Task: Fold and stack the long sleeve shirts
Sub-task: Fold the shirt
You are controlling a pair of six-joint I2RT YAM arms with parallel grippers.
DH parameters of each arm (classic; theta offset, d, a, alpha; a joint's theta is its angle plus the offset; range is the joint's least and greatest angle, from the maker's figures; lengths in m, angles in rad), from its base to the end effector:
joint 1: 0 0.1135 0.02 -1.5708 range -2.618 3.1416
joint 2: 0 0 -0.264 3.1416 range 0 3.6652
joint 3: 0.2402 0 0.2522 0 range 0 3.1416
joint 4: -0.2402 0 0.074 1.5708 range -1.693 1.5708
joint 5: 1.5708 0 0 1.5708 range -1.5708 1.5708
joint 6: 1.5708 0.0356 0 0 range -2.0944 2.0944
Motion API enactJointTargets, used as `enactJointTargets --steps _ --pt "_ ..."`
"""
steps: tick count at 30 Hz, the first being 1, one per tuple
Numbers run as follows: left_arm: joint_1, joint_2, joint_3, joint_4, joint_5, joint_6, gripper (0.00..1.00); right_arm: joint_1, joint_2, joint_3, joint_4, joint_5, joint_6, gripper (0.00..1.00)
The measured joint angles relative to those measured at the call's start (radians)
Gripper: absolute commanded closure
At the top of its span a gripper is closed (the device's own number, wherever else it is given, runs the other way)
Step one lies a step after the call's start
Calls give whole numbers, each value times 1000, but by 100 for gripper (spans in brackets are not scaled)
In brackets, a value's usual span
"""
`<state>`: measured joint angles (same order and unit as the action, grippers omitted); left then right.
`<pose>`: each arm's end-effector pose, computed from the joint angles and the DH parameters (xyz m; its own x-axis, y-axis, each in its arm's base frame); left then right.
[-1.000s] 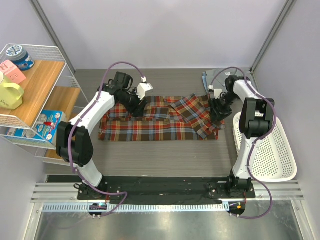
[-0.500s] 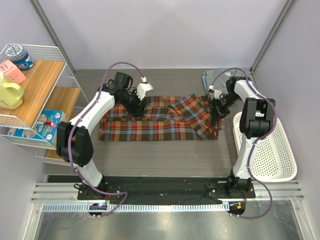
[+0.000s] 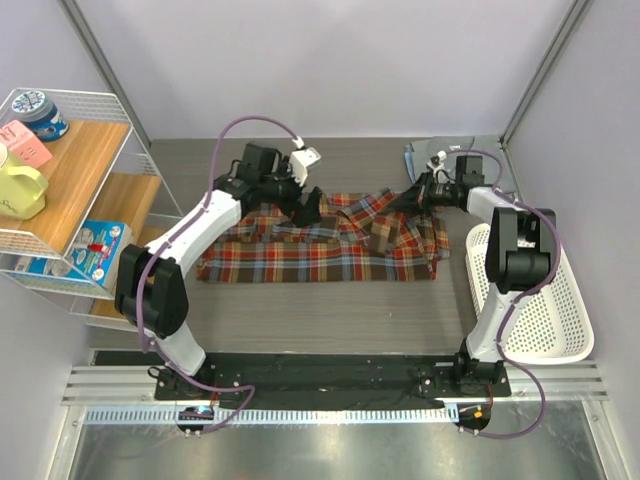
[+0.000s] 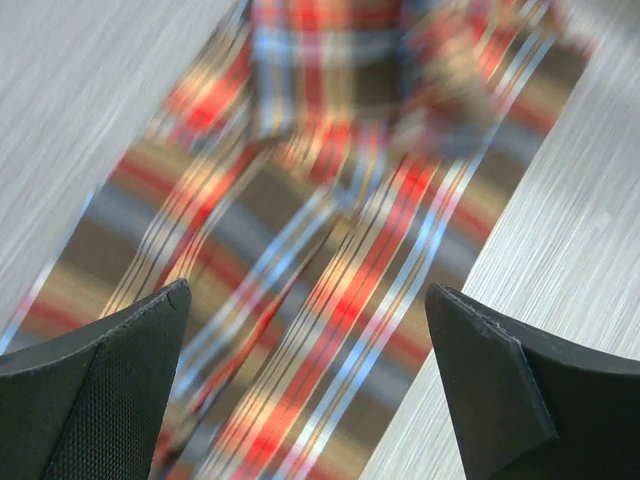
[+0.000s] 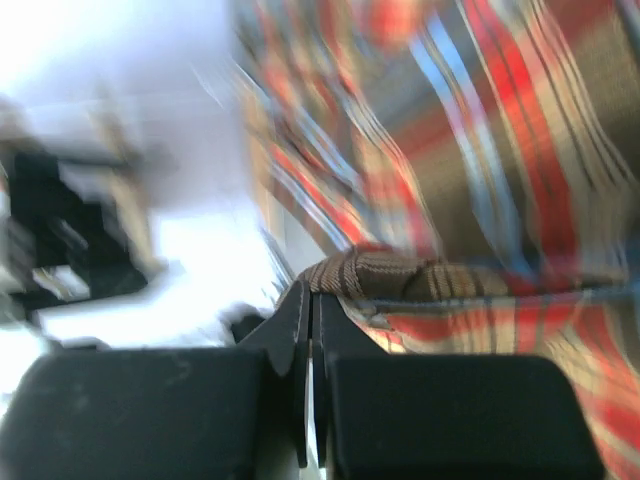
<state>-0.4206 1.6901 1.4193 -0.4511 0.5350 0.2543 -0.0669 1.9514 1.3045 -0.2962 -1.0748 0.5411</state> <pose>0.3413 -0.1726 0.2988 -0.4076 0.4194 -0.8112 0.8298 0.5409 -0.1373 0.4043 0.0043 0.1852 -0.9413 0.3088 -0.1367 0.0015 0.4087 0.9127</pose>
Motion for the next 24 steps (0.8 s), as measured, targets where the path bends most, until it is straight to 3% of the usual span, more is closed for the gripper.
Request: enactJointTargets --steps 5,10,15,19,21,24 --pt "-93 25 3 188 4 -142 0 31 2 -127 716 9 605 99" --pt "-122 161 144 278 1 -244 0 63 6 -129 1114 14 899 99" --pt "-118 261 237 294 -19 -290 3 90 6 -150 1257 15 1008 99" --pt "-117 294 264 291 -19 -315 15 101 6 -169 1291 15 1038 99" --pt "-118 305 276 286 -18 -327 25 107 5 -175 1300 15 1043 99" --pt "-119 336 332 251 -13 -330 52 116 5 -183 1313 18 1048 98"
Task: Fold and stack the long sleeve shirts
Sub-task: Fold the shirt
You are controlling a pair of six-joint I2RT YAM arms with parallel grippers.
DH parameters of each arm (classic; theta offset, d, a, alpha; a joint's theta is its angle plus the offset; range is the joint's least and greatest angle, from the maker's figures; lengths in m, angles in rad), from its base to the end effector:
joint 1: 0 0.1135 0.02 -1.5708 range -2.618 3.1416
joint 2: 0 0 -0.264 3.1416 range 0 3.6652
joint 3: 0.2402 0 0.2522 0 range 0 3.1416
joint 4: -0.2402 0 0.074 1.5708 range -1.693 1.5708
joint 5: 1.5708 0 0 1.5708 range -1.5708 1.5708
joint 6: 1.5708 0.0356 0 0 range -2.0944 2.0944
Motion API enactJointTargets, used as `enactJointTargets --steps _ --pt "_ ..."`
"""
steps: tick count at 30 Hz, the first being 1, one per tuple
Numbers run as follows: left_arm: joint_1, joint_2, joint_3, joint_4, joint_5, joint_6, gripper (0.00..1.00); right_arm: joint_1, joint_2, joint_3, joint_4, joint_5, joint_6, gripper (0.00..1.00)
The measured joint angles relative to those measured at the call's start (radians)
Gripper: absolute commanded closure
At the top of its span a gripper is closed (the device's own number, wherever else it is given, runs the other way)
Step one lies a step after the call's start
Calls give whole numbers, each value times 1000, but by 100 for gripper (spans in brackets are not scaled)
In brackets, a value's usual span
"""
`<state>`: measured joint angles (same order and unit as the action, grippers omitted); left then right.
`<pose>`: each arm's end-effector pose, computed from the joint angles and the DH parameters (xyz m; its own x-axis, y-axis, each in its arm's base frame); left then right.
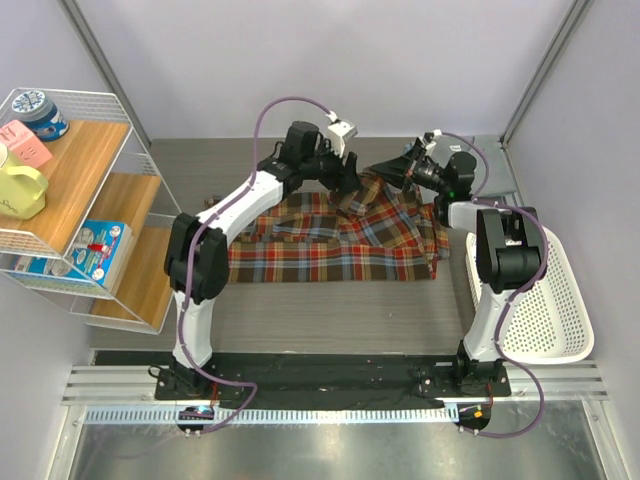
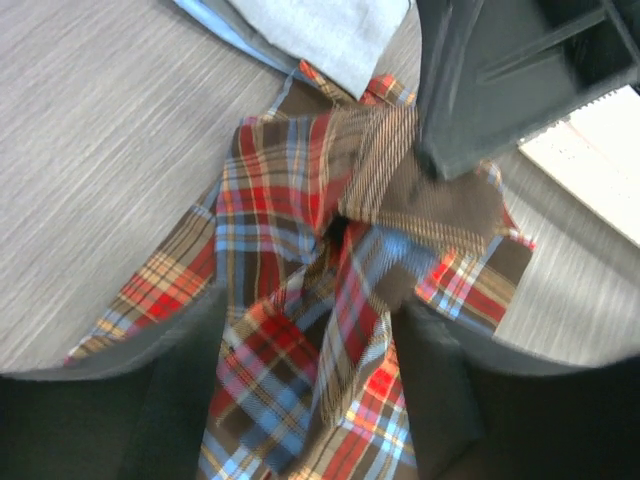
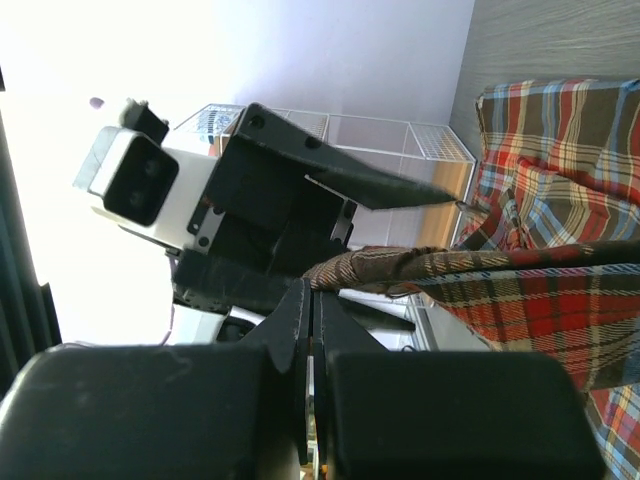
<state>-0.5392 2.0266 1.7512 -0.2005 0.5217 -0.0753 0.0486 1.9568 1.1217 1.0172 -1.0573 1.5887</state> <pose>0.4040 -0.2624 0.2936 -0.4541 0.1957 -0.8692 0.7934 0.5327 -0.2945 0.4162 0.0513 0.2333 -0.8826 0.4488 -0.1401 -0.1651 -0.0168 0.9861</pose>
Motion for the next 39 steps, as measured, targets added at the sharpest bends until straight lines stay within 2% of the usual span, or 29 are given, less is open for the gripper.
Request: enactJointTargets --steps 1,3,4,7,8,11,15,17,20,27,33,36,39 --pt "0 11 21 -12 3 5 74 3 0 -1 2 0 0 97" --pt "0 34 68 -54 7 23 98 10 0 -3 7 3 2 94" --pt "0 43 88 -74 9 41 100 13 0 -3 8 5 3 92" --pt "4 66 155 -150 6 102 100 17 0 -3 11 8 6 68" --pt "6 72 176 -170 5 120 100 17 0 -3 13 8 6 48" --pt "24 121 300 -259 3 198 100 11 -2 -3 15 7 3 36" --pt "56 189 472 -346 -17 357 100 -34 -26 -3 -41 -12 -70 38" --pt "71 204 509 -360 -37 462 100 -79 -56 -4 -132 -22 -155 45" --pt "77 214 515 -356 -62 577 100 -125 -117 -7 -340 -21 -362 53" --pt "67 256 475 -185 -184 805 100 -107 -195 -11 -908 10 -872 59" --pt "57 298 473 -111 -188 861 100 -84 -155 -25 -1148 51 -1102 61" --pt "53 271 393 -62 -154 852 100 -84 -124 -25 -1208 75 -1165 62" --pt "56 172 186 -37 -66 846 100 -85 -101 -25 -1257 95 -1224 63"
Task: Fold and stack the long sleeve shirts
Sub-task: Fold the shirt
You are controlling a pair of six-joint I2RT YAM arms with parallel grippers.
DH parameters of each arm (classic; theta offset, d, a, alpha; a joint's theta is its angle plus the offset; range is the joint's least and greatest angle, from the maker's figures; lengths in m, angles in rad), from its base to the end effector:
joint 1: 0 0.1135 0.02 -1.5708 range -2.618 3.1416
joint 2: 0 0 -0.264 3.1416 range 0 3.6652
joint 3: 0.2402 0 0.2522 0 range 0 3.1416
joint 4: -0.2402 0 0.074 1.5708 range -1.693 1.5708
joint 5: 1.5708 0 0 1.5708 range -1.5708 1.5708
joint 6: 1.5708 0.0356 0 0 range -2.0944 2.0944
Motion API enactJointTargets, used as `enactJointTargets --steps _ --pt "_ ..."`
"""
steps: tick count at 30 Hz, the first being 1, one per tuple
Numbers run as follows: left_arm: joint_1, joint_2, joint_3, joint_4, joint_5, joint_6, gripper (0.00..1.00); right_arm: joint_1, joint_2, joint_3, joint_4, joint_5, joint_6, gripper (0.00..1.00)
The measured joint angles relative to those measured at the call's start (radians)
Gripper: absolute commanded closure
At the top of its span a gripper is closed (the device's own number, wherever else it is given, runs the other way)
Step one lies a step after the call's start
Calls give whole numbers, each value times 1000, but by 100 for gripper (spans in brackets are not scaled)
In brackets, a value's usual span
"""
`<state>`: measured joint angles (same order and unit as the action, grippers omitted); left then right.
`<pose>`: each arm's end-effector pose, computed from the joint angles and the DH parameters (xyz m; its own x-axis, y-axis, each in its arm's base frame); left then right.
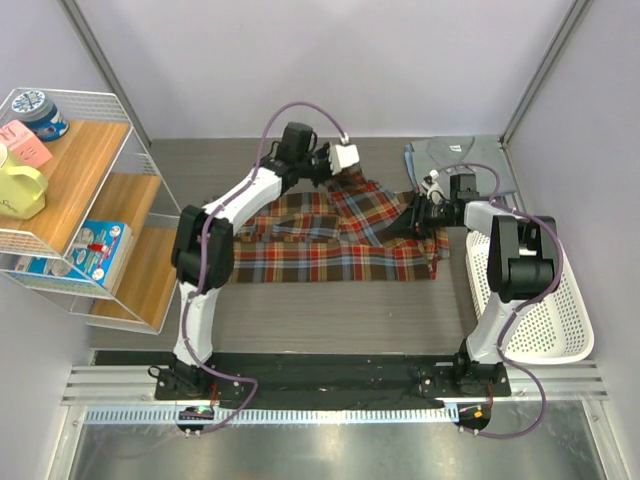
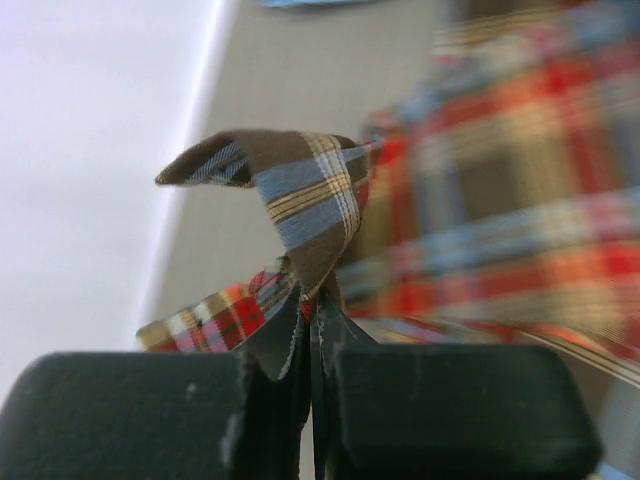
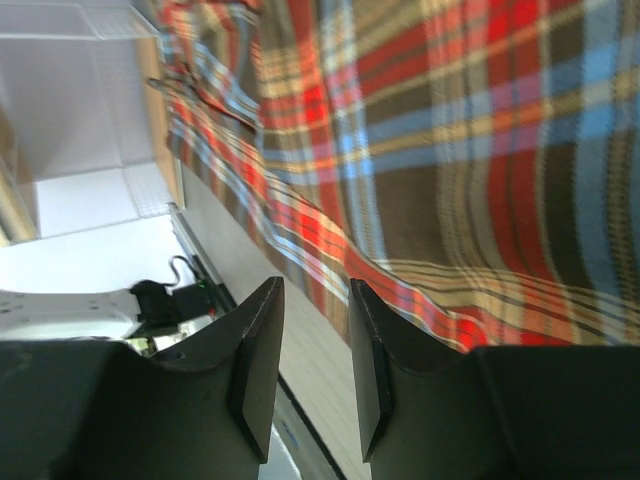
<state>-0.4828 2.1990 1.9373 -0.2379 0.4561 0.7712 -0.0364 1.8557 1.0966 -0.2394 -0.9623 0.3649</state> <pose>0.4536 -0.2554 0.2709 0.2249 0.5886 -0.7765 0.8402 0.2865 0.4605 0.3651 0.0159 0.1625 -0.9358 0.2382 -0.2598 -0.0956 0.5378 0.8376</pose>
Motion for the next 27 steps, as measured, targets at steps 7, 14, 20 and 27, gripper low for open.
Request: enactJointTargets --steps 7,14,20,27 --pt "51 -238 -298 -195 260 130 100 0 22 1 -135 60 -145 75" --pt "119 -318 -336 -529 335 448 100 0 59 14 -248 137 -236 81" --pt "165 -325 -423 -690 317 698 100 0 58 18 -343 168 -308 82" --pt "228 -325 -424 -788 304 900 100 0 15 21 -430 173 -375 83"
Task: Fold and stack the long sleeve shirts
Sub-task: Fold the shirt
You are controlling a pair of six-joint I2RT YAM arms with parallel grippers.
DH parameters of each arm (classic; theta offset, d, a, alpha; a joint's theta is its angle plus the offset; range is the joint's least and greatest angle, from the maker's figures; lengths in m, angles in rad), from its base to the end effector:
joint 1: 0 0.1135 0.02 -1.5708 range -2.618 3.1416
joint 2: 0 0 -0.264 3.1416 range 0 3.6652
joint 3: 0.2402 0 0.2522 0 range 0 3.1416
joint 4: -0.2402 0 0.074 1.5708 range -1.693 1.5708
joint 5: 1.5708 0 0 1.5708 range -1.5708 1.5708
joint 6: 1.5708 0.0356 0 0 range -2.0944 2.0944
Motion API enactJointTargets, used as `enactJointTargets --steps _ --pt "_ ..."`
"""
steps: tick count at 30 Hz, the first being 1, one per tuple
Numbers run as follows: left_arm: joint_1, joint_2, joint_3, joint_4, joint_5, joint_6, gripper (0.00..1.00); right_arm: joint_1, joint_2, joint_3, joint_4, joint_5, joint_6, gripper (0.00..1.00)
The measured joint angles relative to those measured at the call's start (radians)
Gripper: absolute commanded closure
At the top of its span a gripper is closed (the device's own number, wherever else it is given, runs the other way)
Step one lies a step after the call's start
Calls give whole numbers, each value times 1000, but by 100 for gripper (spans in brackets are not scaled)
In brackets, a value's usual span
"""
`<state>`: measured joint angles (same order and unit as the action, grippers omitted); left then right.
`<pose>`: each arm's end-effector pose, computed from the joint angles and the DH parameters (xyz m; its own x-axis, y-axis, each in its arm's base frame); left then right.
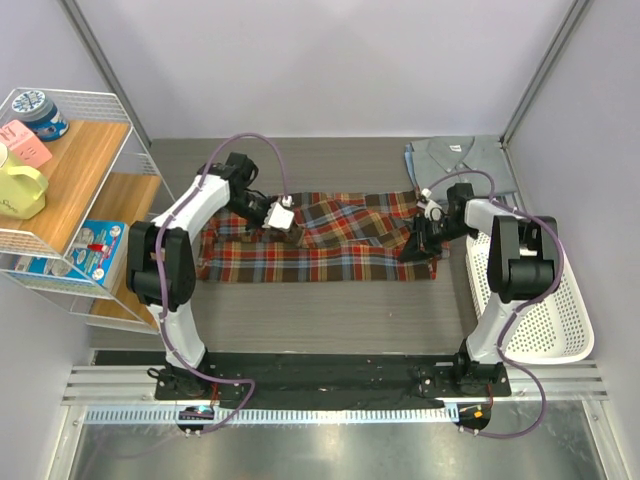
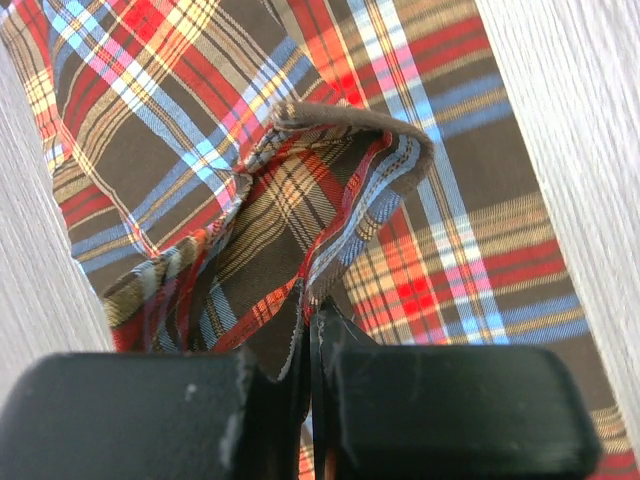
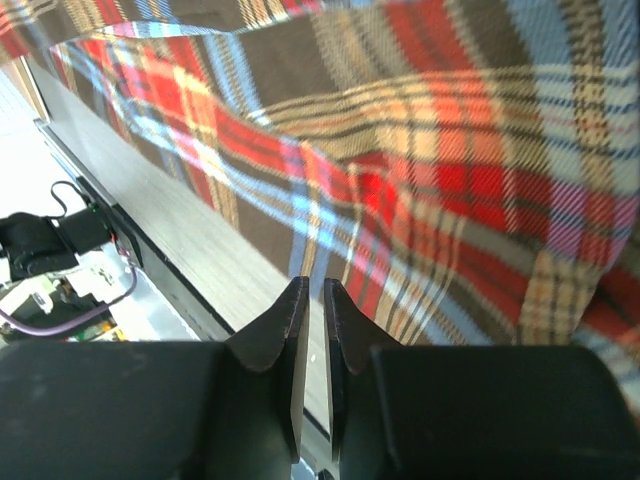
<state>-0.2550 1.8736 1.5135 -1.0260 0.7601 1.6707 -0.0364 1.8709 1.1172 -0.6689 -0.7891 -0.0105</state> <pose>0.3494 -0.1164 0.2372 0.3986 0.6413 -0.6556 0.9160 -0.3135 0.2503 0.3330 0.0132 0.1438 -0.9875 0.0286 -0.1550 -0.0894 0.7082 0.7003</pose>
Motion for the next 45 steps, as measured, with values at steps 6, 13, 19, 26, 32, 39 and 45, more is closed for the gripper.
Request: enactJointTargets --steps 6,13,19,26,32,39,45 --pt "33 0 0 -34 -21 113 79 0 -55 4 -49 7 -31 82" --pt "87 -18 -35 36 -72 83 58 0 -112 24 -84 22 -43 76" --pt "127 -79 -63 170 -171 -171 43 0 -141 72 -91 51 -50 73" --pt "114 -58 -51 183 -303 -410 43 2 -140 91 -90 99 -55 71" --pt "45 64 -55 213 -479 -542 44 3 -140 91 -90 119 -51 71" --pt "-1 107 -114 220 -613 -571 46 3 -143 91 -100 138 -54 70" --pt "-59 11 -255 177 -667 -556 49 3 -198 80 -114 174 -65 69"
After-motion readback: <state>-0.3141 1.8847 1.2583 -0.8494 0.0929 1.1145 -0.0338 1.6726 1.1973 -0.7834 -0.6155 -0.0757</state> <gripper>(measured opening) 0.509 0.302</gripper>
